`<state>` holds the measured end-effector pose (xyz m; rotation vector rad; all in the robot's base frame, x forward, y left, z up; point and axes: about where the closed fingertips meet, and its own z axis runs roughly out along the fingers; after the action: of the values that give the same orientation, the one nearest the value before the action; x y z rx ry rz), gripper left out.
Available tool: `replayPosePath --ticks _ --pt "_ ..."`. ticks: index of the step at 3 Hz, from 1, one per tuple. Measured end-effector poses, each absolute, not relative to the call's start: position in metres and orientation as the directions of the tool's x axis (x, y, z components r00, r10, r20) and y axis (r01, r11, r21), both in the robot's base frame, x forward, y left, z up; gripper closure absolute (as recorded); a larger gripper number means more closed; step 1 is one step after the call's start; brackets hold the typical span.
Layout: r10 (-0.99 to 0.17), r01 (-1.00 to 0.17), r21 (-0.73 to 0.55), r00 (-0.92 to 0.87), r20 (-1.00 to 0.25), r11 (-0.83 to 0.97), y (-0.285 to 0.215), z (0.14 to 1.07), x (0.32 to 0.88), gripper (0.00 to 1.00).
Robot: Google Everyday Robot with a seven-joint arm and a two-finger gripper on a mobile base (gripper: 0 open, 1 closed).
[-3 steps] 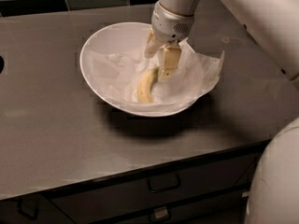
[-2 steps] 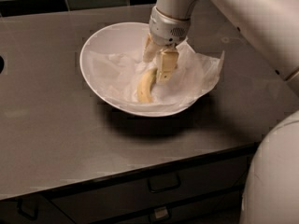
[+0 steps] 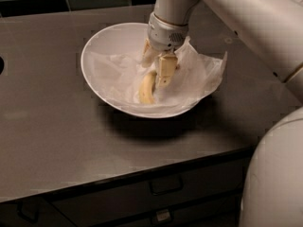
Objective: Pick banana from white bowl
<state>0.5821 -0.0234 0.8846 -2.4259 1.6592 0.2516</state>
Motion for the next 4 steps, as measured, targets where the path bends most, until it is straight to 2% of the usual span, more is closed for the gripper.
replayPosePath --ticks 3,4 --pt "-0.896 -0.926 -0.042 0.375 -0.237 -0.376 -0.020 0.874 0.580 0.46" --pt "-0.894 -0.922 -0.036 0.382 -0.233 -0.385 -0.017 0.870 0.580 0.45"
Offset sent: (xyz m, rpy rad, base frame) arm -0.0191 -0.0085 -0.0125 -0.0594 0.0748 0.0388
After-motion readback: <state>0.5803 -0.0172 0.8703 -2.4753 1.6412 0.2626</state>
